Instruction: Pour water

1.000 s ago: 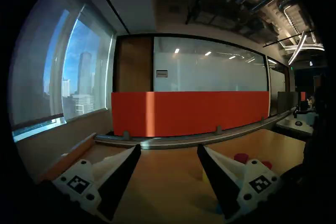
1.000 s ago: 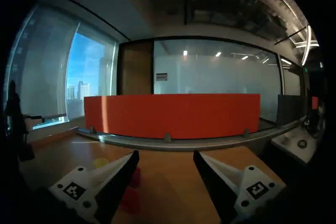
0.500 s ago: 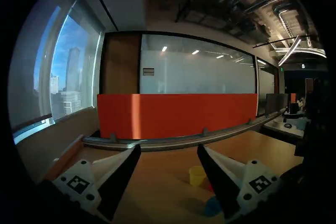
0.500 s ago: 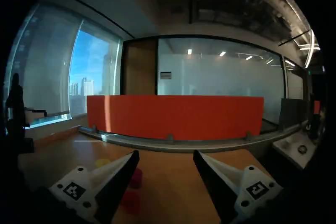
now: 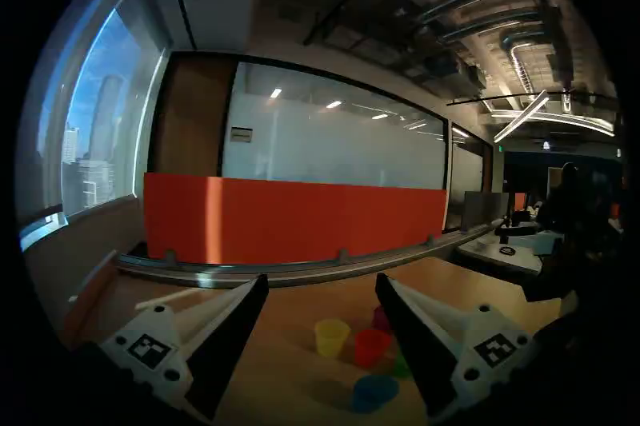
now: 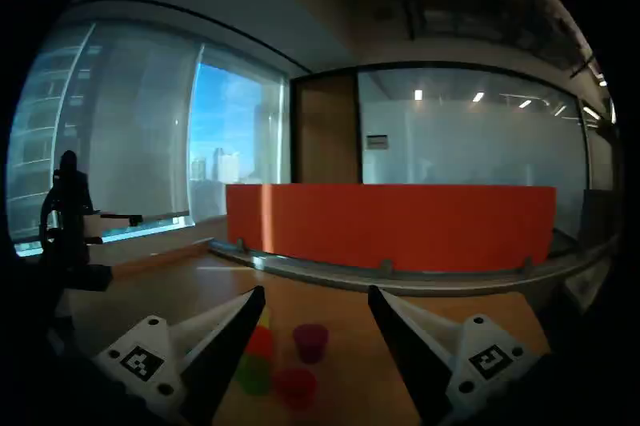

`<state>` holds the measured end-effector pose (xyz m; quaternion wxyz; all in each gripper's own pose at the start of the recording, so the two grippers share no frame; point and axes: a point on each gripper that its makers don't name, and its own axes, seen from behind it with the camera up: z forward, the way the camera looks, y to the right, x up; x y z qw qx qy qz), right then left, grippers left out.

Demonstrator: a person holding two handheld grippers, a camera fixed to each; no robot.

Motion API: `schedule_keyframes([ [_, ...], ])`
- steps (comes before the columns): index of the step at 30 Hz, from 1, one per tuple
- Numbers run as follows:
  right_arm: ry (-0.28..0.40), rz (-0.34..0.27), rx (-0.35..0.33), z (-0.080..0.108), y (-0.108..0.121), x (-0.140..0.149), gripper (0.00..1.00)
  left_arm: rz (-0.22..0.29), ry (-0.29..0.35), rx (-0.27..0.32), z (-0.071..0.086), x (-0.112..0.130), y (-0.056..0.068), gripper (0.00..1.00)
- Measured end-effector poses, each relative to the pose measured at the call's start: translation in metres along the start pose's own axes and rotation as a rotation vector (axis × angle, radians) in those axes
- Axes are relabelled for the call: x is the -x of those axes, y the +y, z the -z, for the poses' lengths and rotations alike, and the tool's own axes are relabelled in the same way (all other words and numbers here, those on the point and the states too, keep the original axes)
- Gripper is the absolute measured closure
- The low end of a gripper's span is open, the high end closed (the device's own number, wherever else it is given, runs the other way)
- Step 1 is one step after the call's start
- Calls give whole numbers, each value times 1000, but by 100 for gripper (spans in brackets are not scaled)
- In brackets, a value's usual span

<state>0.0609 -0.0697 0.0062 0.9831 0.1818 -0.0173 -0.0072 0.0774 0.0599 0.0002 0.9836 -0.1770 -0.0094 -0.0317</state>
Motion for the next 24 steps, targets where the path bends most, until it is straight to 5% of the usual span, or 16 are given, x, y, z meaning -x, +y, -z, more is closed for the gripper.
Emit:
schedule_keyframes([
  [9,0,5,-209,3,-45,-11,0,2,-8,138,3,0,25,0],
  [24,-82,51,-314,0,-75,1,0,-67,-76,218,2,18,40,0],
])
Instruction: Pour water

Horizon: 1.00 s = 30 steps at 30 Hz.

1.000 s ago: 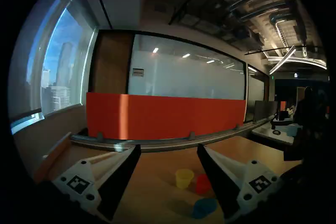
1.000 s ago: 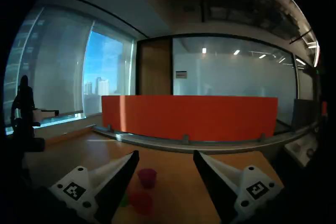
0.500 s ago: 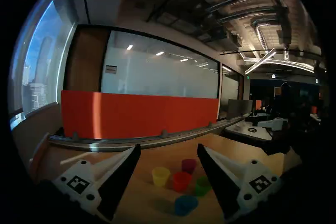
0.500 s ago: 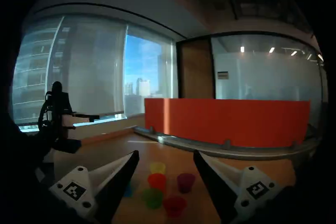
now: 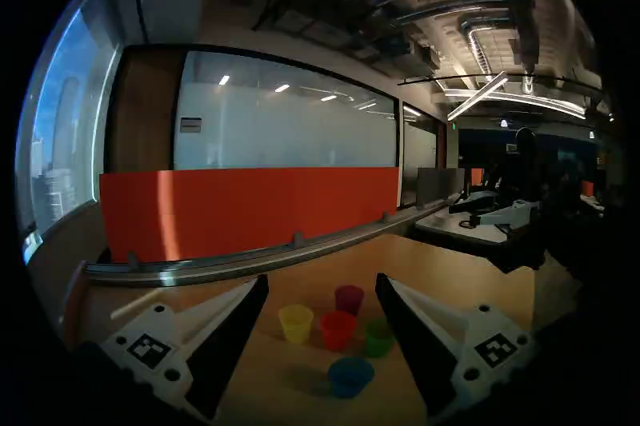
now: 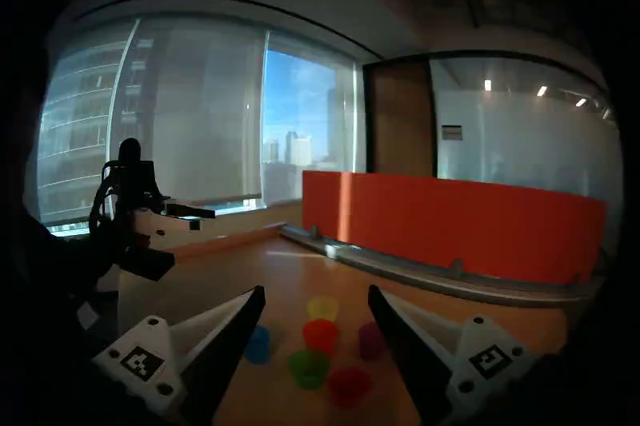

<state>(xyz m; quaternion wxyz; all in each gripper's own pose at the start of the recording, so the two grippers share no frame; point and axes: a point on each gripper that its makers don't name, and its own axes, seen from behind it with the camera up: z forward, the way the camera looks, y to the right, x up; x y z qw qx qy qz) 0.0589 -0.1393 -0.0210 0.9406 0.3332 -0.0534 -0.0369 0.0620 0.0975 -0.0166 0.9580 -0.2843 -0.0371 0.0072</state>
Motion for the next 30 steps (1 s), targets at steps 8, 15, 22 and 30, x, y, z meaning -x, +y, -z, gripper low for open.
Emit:
schedule_keyframes([
  [8,-51,39,-35,-3,-9,7,0,-23,-38,55,0,10,14,0],
  [15,-90,47,-48,-8,-9,17,0,-58,-66,70,-1,22,16,0],
  [22,-129,50,-63,-14,-8,34,0,-80,-110,92,-6,45,19,0],
  [30,-180,64,-77,-23,-9,60,0,-97,-157,118,-14,77,24,0],
])
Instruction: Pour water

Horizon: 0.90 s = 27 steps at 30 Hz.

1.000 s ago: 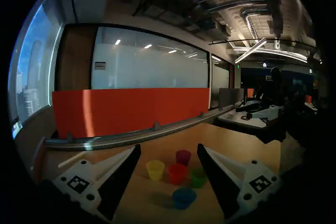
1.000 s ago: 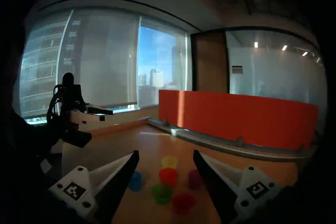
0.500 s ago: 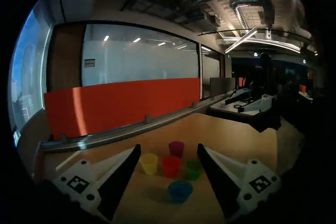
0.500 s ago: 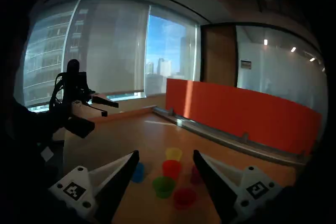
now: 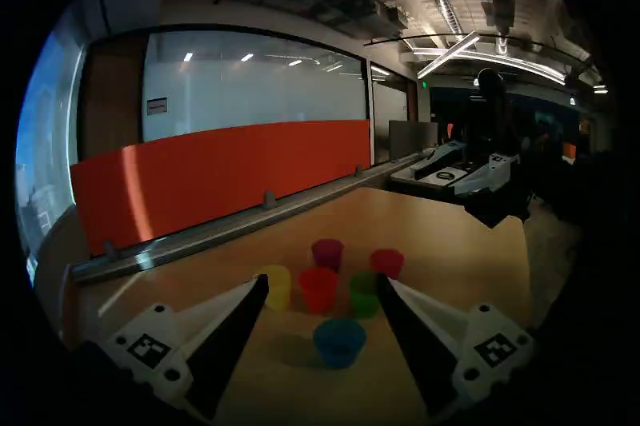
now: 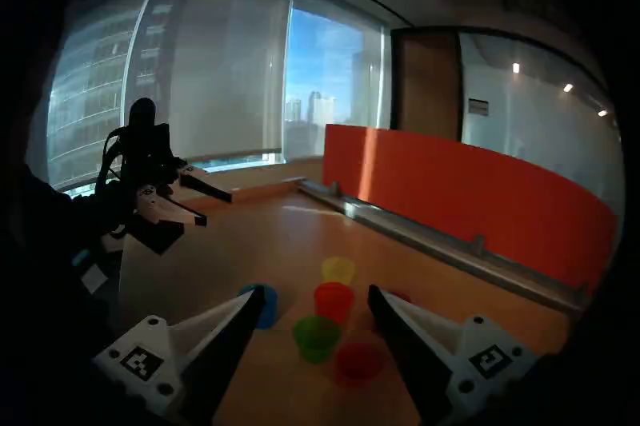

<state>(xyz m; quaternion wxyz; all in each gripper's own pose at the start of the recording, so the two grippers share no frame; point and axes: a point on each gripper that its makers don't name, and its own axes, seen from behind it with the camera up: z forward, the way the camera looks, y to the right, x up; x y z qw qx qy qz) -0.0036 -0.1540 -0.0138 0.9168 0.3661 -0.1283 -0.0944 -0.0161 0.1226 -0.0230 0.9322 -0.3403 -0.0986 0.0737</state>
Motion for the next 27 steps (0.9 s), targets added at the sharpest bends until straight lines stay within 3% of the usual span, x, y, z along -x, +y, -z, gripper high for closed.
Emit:
schedule_keyframes([
  [15,-69,23,0,-15,4,39,0,-26,-64,39,-19,42,11,0],
  [27,-107,-3,-3,-28,7,70,0,-31,-127,75,-34,75,18,0],
])
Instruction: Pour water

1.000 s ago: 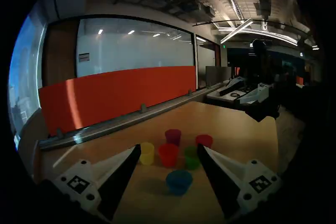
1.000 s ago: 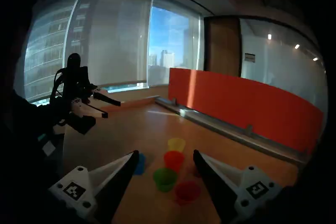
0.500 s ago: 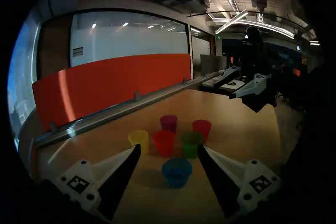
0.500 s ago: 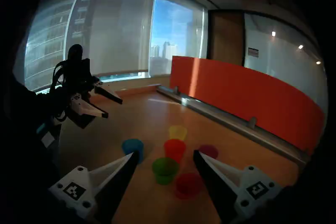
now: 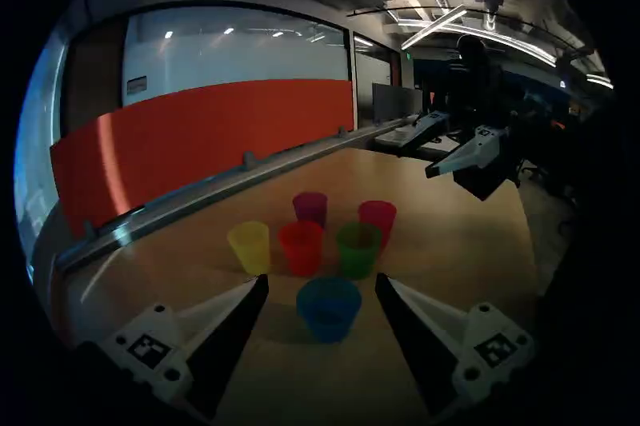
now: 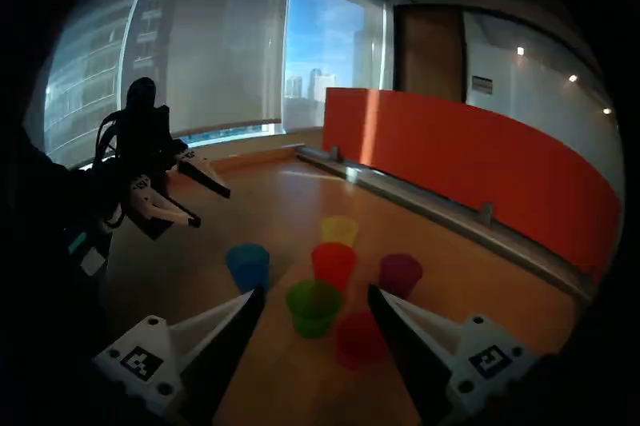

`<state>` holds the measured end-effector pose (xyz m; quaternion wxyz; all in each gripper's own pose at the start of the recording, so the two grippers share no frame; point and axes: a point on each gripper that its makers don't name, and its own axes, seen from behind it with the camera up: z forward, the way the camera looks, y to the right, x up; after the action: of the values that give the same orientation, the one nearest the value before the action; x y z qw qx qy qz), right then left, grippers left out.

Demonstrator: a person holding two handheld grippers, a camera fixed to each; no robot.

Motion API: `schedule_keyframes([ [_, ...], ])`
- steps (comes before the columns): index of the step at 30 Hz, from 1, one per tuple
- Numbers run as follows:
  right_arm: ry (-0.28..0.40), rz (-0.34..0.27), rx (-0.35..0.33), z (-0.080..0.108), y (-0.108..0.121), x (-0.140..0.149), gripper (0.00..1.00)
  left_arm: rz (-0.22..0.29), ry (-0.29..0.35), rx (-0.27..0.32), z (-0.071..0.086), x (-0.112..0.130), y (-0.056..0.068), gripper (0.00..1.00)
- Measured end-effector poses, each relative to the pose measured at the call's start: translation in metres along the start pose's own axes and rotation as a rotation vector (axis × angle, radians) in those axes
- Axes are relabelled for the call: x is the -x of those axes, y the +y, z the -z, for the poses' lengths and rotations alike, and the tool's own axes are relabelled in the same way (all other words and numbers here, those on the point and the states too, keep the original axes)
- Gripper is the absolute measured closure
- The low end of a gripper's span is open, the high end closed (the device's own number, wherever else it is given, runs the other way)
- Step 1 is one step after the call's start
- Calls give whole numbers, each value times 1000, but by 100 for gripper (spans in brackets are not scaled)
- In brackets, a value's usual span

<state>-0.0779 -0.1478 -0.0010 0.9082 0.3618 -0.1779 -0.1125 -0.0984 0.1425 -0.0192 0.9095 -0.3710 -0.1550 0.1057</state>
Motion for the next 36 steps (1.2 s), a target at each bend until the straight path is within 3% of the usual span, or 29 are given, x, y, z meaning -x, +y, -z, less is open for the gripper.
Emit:
schedule_keyframes([
  [36,-58,41,-26,-42,2,29,0,8,-157,48,-43,71,9,0],
])
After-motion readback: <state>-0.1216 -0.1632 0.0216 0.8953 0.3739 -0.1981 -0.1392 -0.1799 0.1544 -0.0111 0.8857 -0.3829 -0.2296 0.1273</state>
